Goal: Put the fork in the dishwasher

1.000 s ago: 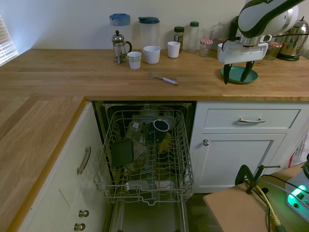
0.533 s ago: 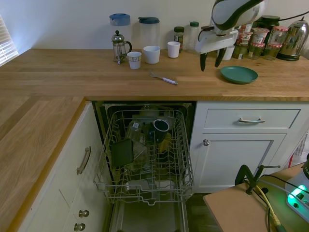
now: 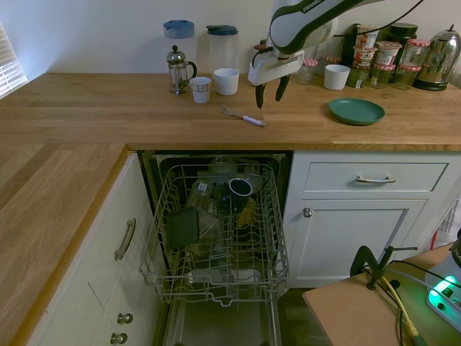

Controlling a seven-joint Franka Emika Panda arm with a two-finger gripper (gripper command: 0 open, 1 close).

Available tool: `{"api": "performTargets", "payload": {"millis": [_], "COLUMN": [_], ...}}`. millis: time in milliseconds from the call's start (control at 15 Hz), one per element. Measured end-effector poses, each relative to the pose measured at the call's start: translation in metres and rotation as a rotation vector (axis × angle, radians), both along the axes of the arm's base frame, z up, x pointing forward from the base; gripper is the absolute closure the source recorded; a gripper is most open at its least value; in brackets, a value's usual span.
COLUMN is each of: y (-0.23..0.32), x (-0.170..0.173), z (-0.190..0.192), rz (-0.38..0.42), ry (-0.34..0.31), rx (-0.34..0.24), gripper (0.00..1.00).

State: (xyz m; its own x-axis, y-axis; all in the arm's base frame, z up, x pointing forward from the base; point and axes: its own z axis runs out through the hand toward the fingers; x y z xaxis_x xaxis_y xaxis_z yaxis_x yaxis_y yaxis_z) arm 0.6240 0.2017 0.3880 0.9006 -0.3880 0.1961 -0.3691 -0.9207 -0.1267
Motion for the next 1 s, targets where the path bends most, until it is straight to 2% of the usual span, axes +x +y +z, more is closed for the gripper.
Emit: {"api": "performTargets", "payload": {"millis": [200, 533, 1000], "y": [0.02, 0.04, 0.035], "x": [0.021, 0.034, 0.053], "z": [-0.013, -0.027, -0.047], "rz": [0.072, 0.167, 0.16], "ry": [-0.002, 0.058, 0.122], "rx": [0.01, 0.05, 0.042], "gripper": [0.0, 0.0, 0.0]}}
